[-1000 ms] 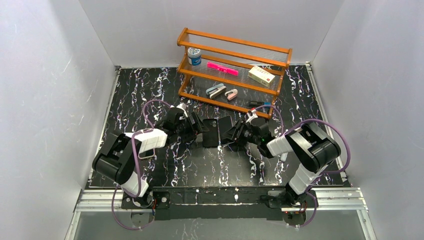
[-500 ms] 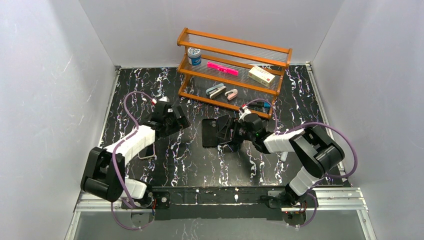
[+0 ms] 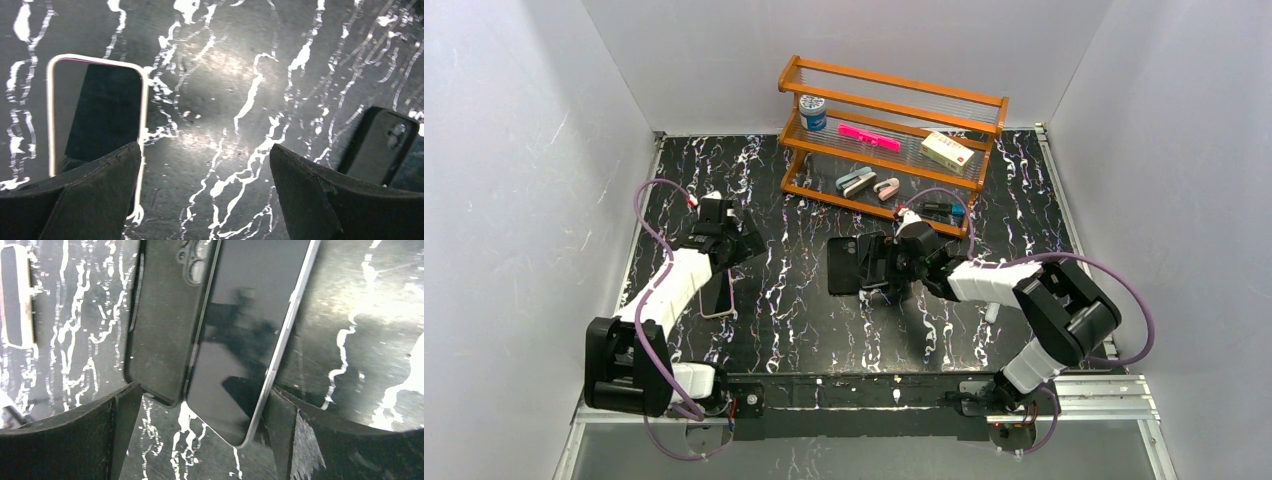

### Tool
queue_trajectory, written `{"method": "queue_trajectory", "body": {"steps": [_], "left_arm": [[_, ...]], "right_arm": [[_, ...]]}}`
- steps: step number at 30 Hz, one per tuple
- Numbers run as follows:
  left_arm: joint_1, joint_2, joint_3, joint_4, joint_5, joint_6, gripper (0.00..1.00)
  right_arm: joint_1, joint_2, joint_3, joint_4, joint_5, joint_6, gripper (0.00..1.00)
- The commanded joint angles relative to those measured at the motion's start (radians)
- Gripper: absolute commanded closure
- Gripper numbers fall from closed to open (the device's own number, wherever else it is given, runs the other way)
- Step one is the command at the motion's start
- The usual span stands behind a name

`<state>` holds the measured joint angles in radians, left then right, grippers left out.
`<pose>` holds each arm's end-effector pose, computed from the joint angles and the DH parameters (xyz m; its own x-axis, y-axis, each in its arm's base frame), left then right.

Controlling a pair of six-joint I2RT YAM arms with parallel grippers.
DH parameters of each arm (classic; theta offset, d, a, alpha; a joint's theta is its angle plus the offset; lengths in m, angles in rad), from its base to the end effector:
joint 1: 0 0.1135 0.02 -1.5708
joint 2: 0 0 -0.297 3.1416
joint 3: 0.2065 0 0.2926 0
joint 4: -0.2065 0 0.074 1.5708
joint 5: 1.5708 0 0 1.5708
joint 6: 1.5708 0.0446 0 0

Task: Take the phone out of the phone case
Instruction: Place the phone at the center of the board, then move the phone to the center of the board.

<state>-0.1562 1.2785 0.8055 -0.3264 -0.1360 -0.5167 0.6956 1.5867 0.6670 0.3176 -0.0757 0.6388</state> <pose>0.2964 -0.0406 0.2361 -0.6458 -0.3938 -0.6542 -0.2970 0.9188 -0.2599 0.2616 0.2228 0.1519 -0.7586 0.1412 -0.6361 -0.2922 0.7989 0.5258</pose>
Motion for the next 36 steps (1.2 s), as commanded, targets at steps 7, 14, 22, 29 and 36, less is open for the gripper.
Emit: {"method": "queue_trajectory", "body": {"steps": [7,14,22,29,36], "left_arm": [[0.092,-0.05,-0.015,-0.053,-0.082,0.012,0.02],[0.154,-0.002,-0.013,-0.06,-0.103,0.017,0.02],[0.255,0.078,-0.07,-0.021,-0.025,0.011,0.02],[0.286,0.118,-0.068,-0.005,-0.003,0.04,0.02],[0.287,0.194,-0.066,-0.011,0.099,0.057,0.02]], "right_arm": [[-0.005,-0.064,0.003,-0.285,0.173,-0.114,0.01],[-0.004,-0.293,-0.139,-0.074,0.145,-0.126,0.01],[-0.005,-0.464,-0.24,0.024,0.145,-0.16,0.01],[-0.004,-0.502,-0.294,0.057,0.135,-0.162,0.01],[-0.005,-0.508,-0.306,0.076,0.138,-0.16,0.01]]}}
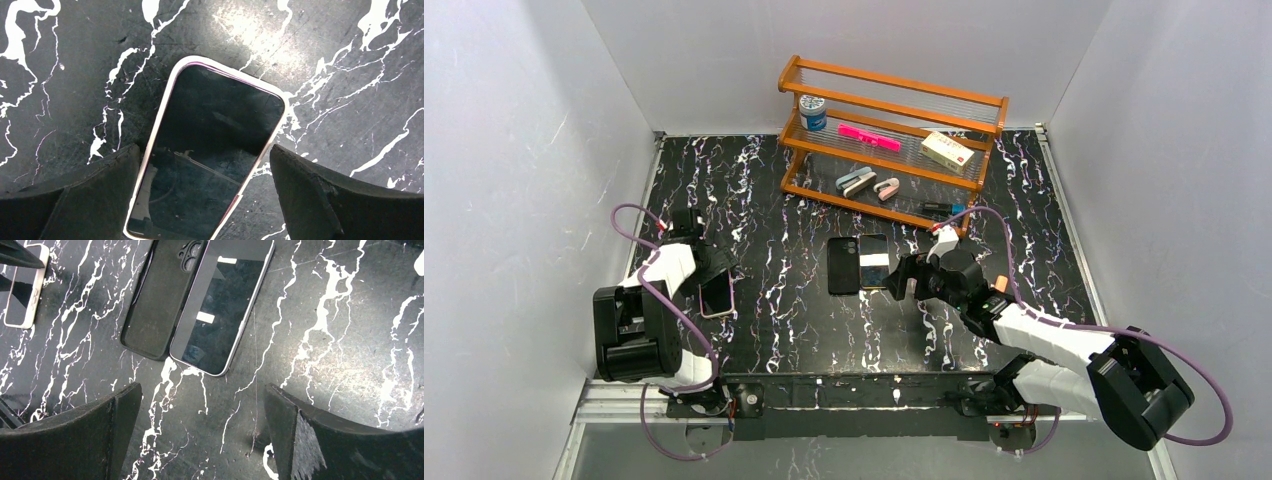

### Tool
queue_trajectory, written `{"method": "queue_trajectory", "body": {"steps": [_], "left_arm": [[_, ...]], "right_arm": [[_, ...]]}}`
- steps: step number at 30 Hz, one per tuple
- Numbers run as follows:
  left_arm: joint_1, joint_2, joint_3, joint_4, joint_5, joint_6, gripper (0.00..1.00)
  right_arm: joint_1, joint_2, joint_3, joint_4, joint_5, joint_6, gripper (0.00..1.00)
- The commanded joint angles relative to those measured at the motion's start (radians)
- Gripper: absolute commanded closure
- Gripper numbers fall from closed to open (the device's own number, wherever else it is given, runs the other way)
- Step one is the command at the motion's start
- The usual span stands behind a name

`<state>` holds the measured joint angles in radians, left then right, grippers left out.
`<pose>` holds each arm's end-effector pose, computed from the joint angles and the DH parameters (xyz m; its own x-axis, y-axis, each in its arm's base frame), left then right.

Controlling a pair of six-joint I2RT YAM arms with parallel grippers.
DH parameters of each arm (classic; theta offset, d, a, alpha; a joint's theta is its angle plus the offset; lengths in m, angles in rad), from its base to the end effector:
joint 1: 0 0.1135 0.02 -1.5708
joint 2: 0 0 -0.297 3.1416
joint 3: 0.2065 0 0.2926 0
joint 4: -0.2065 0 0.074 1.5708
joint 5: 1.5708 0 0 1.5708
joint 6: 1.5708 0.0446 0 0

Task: Take the phone out of the phone case
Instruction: Move the phone to the center of the board, then pick up the phone at the center of the board.

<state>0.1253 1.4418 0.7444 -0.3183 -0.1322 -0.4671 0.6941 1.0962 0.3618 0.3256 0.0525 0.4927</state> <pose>0.2990 0.0436 0.1696 -0.6660 -0.5338 -0.5210 -0.5518 0.8226 -0.1373 0.1904 0.1554 0.1832 -0.5539 0.1536 -0.8183 -0.3857 0.8237 0.4157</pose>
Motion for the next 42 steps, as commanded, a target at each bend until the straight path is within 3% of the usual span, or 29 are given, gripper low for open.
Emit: {"method": "queue_trajectory", "body": {"steps": [1,4,7,15,21,27,30,34,42], "left_arm": [[0.005,0.034,-0.006,-0.02,0.123,-0.005,0.02],[0.003,0.042,-0.009,-0.027,0.244,-0.043,0.02],[-0.02,0.019,-0.019,-0.034,0.277,-0.074,0.02],[-0.144,0.013,0.022,-0.105,0.092,-0.021,0.02],[-0.229,0.104,0.083,-0.179,0.077,0.084,0.02],[-0.256,0.147,0.058,-0.175,0.074,0.059,0.03],[-0.261,0.151,0.045,-0.161,0.091,0.044,0.1],[-0.269,0.129,0.03,-0.126,0.146,0.012,0.29],[-0.301,0.022,-0.015,-0.049,0.271,-0.061,0.55]], "right_arm": [[-0.003,-0.016,-0.001,0.071,0.008,-0.011,0.01],[-0.003,-0.007,-0.004,0.082,0.004,-0.005,0.01],[-0.003,0.004,-0.001,0.084,0.004,-0.001,0.01],[-0.003,0.022,0.009,0.088,-0.006,0.011,0.01],[-0.002,0.028,0.008,0.094,-0.014,0.023,0.01],[-0.004,0.033,0.013,0.089,-0.02,0.026,0.01],[-0.004,0.03,0.018,0.076,-0.014,0.021,0.01],[-0.003,0.028,0.023,0.078,-0.037,0.015,0.01],[0.005,0.091,-0.003,0.209,-0.14,0.066,0.02]]}}
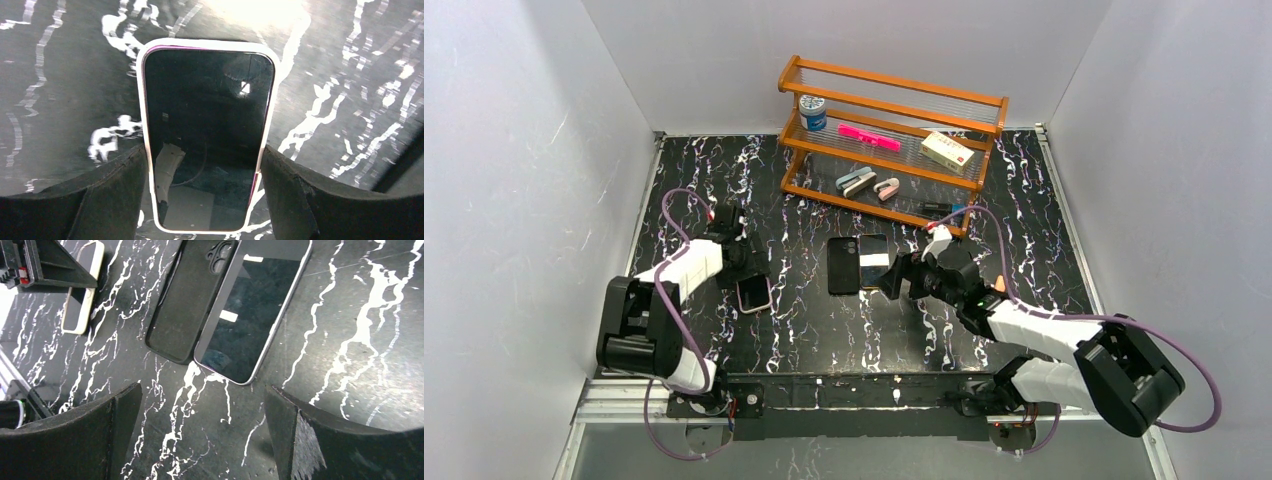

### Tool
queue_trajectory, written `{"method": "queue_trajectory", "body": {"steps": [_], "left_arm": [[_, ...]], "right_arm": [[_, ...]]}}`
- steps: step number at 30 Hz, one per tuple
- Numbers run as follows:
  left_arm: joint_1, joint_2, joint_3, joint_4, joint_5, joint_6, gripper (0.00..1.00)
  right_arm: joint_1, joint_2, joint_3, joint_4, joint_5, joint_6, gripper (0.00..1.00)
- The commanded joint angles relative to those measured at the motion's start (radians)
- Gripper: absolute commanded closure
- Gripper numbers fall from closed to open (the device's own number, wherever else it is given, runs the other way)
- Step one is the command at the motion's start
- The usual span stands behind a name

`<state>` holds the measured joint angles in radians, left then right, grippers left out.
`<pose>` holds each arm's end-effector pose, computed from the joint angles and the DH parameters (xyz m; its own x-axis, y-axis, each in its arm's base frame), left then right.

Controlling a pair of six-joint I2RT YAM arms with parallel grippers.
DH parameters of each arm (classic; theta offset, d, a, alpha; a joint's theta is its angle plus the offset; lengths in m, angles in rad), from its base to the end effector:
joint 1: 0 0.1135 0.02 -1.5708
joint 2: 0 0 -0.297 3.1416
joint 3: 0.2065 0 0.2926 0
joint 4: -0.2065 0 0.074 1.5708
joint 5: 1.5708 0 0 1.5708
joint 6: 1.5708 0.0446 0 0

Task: Take the phone out of the phone case
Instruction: Pick up the phone at the center of the board.

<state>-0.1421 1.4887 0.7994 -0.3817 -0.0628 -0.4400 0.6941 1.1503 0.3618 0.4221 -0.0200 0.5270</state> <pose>0.3089 -0.0414 0.1696 -0.8336 -0.3102 -0.4571 -0.2691 0.9507 -0.1543 0.1946 0.1631 0.1813 -0.5669 0.1824 -0.8033 -0.4267 0.7691 0.4758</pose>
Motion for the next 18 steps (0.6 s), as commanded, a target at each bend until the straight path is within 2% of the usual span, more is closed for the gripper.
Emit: {"method": "queue_trajectory", "body": {"steps": [1,8,11,18], "left_arm": [[-0.036,-0.044,-0.077,0.026,0.219,-0.099,0.57],[-0.051,-0.193,-0.129,0.11,0.256,-0.184,0.72],[-0.055,-0.238,-0.181,0.2,0.31,-0.242,0.79],[-0.075,-0.324,-0.272,0.359,0.358,-0.368,0.85]], "right_arm": [[0.014,0.052,0.004,0.123,-0.076,0.039,0.01],[0.124,0.142,0.078,0.149,-0.027,0.063,0.01],[0.166,0.189,0.11,0.168,-0.026,0.069,0.01],[0.249,0.293,0.206,0.222,-0.017,0.114,0.02]]}}
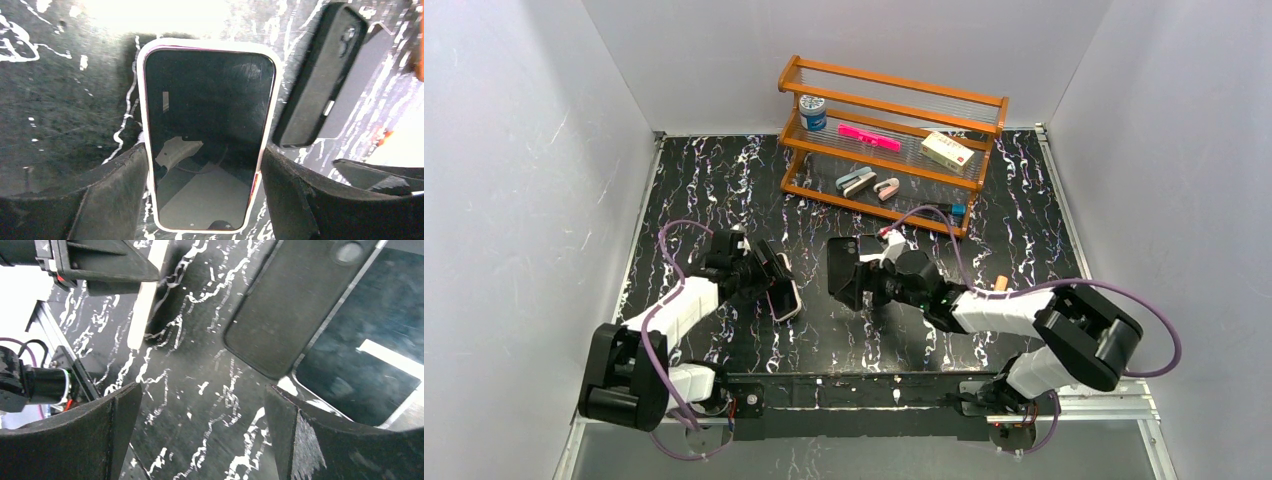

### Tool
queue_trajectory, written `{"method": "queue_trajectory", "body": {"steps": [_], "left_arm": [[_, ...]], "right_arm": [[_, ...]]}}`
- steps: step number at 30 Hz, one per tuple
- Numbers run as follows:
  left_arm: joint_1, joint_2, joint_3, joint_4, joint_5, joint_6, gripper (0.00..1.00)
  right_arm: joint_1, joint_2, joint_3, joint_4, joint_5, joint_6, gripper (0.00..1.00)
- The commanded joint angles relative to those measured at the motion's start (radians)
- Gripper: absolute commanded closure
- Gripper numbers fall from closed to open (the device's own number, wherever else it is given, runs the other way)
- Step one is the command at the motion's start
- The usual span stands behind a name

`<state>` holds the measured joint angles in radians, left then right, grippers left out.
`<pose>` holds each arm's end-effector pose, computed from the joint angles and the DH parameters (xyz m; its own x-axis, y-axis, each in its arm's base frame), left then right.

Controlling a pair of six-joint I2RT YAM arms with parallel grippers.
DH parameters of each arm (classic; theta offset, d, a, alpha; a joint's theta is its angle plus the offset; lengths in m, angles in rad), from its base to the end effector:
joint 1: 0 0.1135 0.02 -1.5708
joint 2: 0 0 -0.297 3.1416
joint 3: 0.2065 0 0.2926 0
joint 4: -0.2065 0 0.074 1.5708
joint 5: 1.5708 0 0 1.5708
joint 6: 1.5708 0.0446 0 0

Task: Take the phone out of the phone case
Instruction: Pick up the phone at the center of the board, then adjust the phone.

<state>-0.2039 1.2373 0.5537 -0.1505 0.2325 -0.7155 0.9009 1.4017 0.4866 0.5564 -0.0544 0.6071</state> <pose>0.2541 -0.0630 0.1728 -0.7762 -0.4913 -0.3951 -0.2127 0.7940 -0.5695 0.1863 0.2392 0.1742 -0.6436 0.1049 -0.7581 -0.5445 0.6334 0.5499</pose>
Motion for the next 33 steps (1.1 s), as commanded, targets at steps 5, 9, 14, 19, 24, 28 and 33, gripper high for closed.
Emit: {"method": "queue_trajectory", "body": {"steps": [5,9,14,19,24,28,33], "left_arm": [[-0.028,-0.122,-0.064,0.221,0.076,-0.169,0.85],[-0.049,-0.152,-0.089,0.278,0.065,-0.211,0.85],[-0.089,-0.153,-0.104,0.325,0.045,-0.242,0.85],[-0.127,-0.151,-0.1,0.344,0.017,-0.248,0.83],[-0.158,-0.152,-0.095,0.357,-0.003,-0.248,0.81],[-0.163,-0.166,-0.094,0.364,0.001,-0.235,0.75],[-0.163,-0.204,-0.087,0.364,0.004,-0.199,0.52]], "right_arm": [[0.1,0.125,0.171,0.087,0.022,0.042,0.03],[0.12,0.198,0.233,0.064,0.018,0.046,0.07],[0.134,0.26,0.304,0.027,0.008,0.029,0.14],[0.138,0.296,0.331,0.027,-0.004,0.022,0.28],[0.138,0.3,0.316,0.062,-0.011,0.026,0.55],[0.138,0.276,0.29,0.075,0.004,0.029,0.81],[0.127,0.222,0.243,0.101,0.015,0.037,0.99]]}}
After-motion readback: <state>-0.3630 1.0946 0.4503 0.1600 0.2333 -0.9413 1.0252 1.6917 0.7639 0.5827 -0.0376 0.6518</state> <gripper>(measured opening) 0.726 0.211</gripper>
